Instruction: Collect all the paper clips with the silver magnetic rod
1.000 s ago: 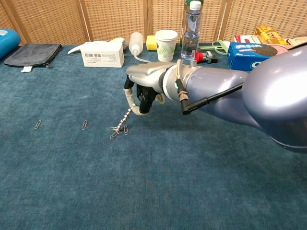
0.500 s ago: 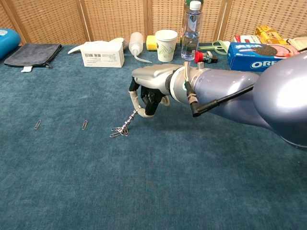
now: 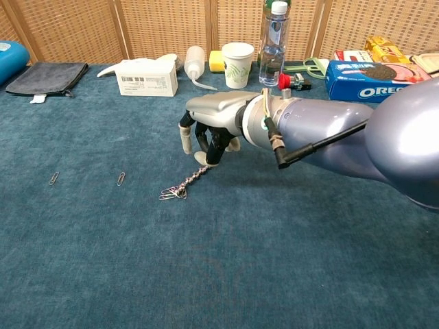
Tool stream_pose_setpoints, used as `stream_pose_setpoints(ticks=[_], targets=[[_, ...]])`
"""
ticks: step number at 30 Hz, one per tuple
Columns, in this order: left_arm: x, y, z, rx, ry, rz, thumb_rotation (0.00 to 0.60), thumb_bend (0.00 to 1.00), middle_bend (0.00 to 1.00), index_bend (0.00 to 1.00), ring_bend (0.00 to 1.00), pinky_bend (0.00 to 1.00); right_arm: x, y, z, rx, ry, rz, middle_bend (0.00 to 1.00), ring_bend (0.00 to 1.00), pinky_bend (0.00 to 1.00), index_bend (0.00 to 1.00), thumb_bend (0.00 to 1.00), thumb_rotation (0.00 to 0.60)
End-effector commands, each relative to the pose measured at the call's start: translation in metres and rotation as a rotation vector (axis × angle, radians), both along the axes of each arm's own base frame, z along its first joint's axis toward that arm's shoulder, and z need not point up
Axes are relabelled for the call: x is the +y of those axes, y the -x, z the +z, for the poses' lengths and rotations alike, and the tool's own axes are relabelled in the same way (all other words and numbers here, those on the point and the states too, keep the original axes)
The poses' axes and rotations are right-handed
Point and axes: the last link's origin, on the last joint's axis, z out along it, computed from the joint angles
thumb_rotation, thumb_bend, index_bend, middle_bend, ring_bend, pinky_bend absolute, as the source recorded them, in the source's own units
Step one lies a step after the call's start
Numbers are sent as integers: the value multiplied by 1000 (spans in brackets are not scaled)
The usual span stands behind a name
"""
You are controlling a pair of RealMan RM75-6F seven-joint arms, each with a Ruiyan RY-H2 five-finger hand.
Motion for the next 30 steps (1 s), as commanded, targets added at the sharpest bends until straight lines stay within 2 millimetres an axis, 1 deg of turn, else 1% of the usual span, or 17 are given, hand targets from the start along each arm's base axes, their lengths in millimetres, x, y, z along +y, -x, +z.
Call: stream_pose_setpoints(ticks=[1, 6, 10, 13, 16, 20, 22, 26, 28, 30], targets=[[0, 0, 0, 1, 1, -2, 56, 359, 209, 170, 159, 145, -1, 1, 3, -6, 8, 2, 552, 678, 633, 322, 510, 600], [-1, -2, 0, -2, 4, -8, 58, 359, 209, 170, 159, 145, -4, 1, 21, -70, 33, -24, 483, 605, 631, 280, 510, 600], [-3, -1, -3, 3, 20, 0, 57, 359, 209, 172, 159, 145, -2, 5, 48, -173, 59, -60, 421, 547, 630, 268, 510, 600], [-4, -2, -6, 7, 36, 9, 58, 359, 209, 177, 159, 145, 1, 13, 70, -212, 95, -59, 418, 544, 621, 275, 510, 600], [-3, -1, -7, 4, 47, 12, 57, 359, 209, 177, 161, 146, 5, 23, 86, -223, 121, -50, 411, 539, 613, 279, 510, 600], [0, -3, -10, 6, 61, 6, 56, 359, 209, 177, 173, 145, 13, 43, 108, -245, 176, -48, 396, 527, 581, 286, 510, 600], [2, -6, -12, 12, 66, -5, 57, 359, 209, 181, 173, 145, 19, 57, 120, -250, 217, -42, 383, 516, 557, 285, 510, 600], [4, -9, -16, 7, 70, -12, 58, 359, 209, 185, 173, 145, 29, 78, 136, -232, 289, -30, 356, 477, 514, 279, 510, 600], [7, -10, -19, -4, 77, -19, 57, 359, 209, 185, 173, 145, 35, 90, 142, -213, 321, -34, 348, 450, 476, 277, 510, 600], [10, -10, -21, 2, 87, -28, 55, 359, 209, 185, 174, 145, 43, 103, 146, -179, 330, -57, 328, 422, 416, 278, 510, 600]])
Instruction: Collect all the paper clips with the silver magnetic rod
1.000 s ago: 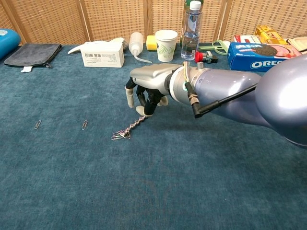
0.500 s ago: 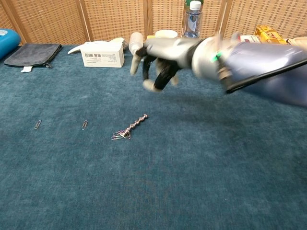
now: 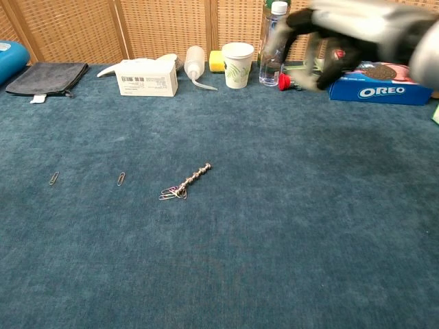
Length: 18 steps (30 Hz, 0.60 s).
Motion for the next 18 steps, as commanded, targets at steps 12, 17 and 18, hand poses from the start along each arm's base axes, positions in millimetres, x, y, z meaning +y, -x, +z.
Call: stream_pose_setpoints(ticks=[12, 17, 18], targets=[[22, -14, -13, 33, 60, -83, 112, 361, 209, 185, 185, 146, 54, 76, 18, 98, 81, -107, 303, 337, 309, 286, 510, 600], [37, -24, -23, 57, 120, -139, 226, 374, 209, 185, 186, 146, 60, 95, 29, 109, 116, -164, 304, 337, 309, 292, 510, 600], [41, -27, -26, 66, 136, -154, 241, 375, 209, 185, 186, 146, 60, 98, 32, 106, 123, -176, 304, 336, 309, 292, 510, 600]])
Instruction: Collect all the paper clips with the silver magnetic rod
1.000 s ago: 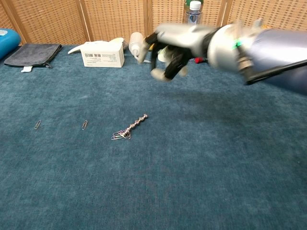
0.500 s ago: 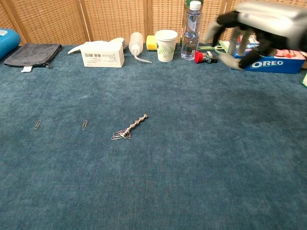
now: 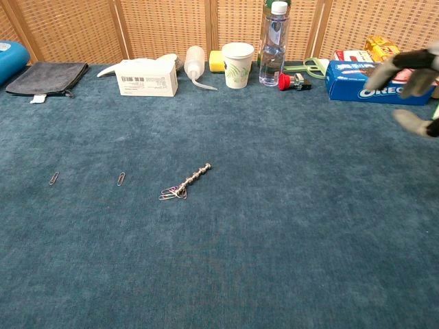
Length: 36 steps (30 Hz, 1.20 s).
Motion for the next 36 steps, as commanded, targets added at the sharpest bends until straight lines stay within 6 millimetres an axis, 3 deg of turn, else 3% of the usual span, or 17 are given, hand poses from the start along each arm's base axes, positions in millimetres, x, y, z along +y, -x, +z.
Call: stream_pose_setpoints(ticks=[1, 8, 23, 26, 29, 36], targets=[[11, -7, -8, 22, 38, -40, 263, 378, 209, 185, 186, 146, 2, 9, 8, -1, 24, -25, 304, 336, 309, 293, 510, 600], [45, -35, -26, 92, 114, -144, 362, 389, 209, 145, 186, 146, 3, 24, 25, -1, 77, -75, 306, 336, 311, 294, 510, 600], [99, -105, -70, 188, 252, -318, 375, 387, 151, 145, 129, 145, 8, 44, 45, -16, 131, -143, 307, 336, 323, 296, 510, 600], [107, -121, -83, 241, 285, -354, 446, 392, 132, 142, 110, 146, 9, 45, 48, -17, 137, -148, 307, 336, 324, 296, 510, 600], [112, -134, -92, 284, 298, -391, 575, 431, 110, 150, 89, 145, 10, 47, 50, -22, 143, -151, 307, 336, 325, 296, 510, 600], [120, -157, -112, 357, 316, -465, 600, 484, 77, 192, 64, 145, 11, 51, 53, -29, 152, -161, 307, 336, 327, 297, 510, 600]])
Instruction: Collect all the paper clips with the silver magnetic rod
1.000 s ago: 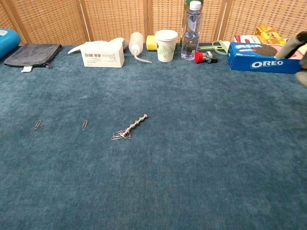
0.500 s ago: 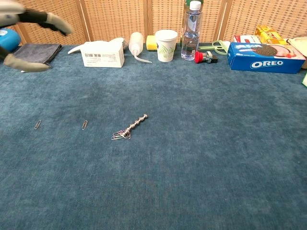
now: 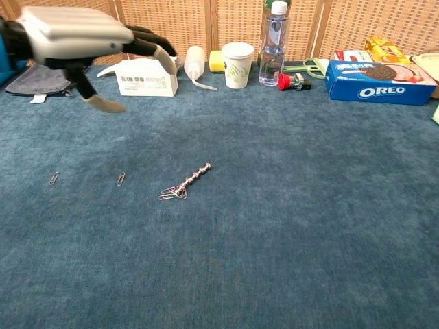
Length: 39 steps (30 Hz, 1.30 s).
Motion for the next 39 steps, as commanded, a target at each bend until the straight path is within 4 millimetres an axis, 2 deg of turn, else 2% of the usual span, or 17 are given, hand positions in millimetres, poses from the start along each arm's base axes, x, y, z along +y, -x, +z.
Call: stream_pose_setpoints(ticks=[1, 7, 10, 14, 20, 24, 35, 39], targets=[[2, -9, -9, 17, 10, -31, 600, 486, 75, 202, 60, 146, 0, 2, 1, -3, 4, -5, 307, 336, 327, 297, 510, 600], [4, -20, -26, 52, 38, -75, 600, 496, 70, 251, 47, 146, 0, 5, 3, -17, 9, -11, 307, 336, 327, 297, 510, 600], [4, -29, -41, 81, 56, -135, 600, 546, 70, 289, 45, 145, -1, 8, 2, -31, 5, -18, 307, 336, 327, 297, 510, 600], [5, -31, -54, 92, 67, -180, 600, 596, 70, 345, 43, 141, -2, 11, 3, -37, 5, -21, 307, 336, 327, 297, 510, 600], [4, -29, -68, 109, 97, -231, 600, 603, 70, 382, 36, 137, -1, 15, 4, -47, 7, -33, 307, 336, 327, 297, 510, 600], [4, -29, -76, 108, 117, -237, 600, 603, 70, 373, 36, 137, -1, 17, 3, -59, 4, -42, 307, 336, 327, 297, 510, 600], [5, -31, -91, 118, 186, -188, 600, 596, 47, 268, 8, 126, 1, 22, 3, -93, 1, -65, 307, 323, 327, 296, 510, 600], [7, -31, -93, 131, 194, -154, 600, 625, 26, 251, 0, 120, 2, 24, 3, -100, -1, -74, 307, 318, 327, 301, 509, 600]])
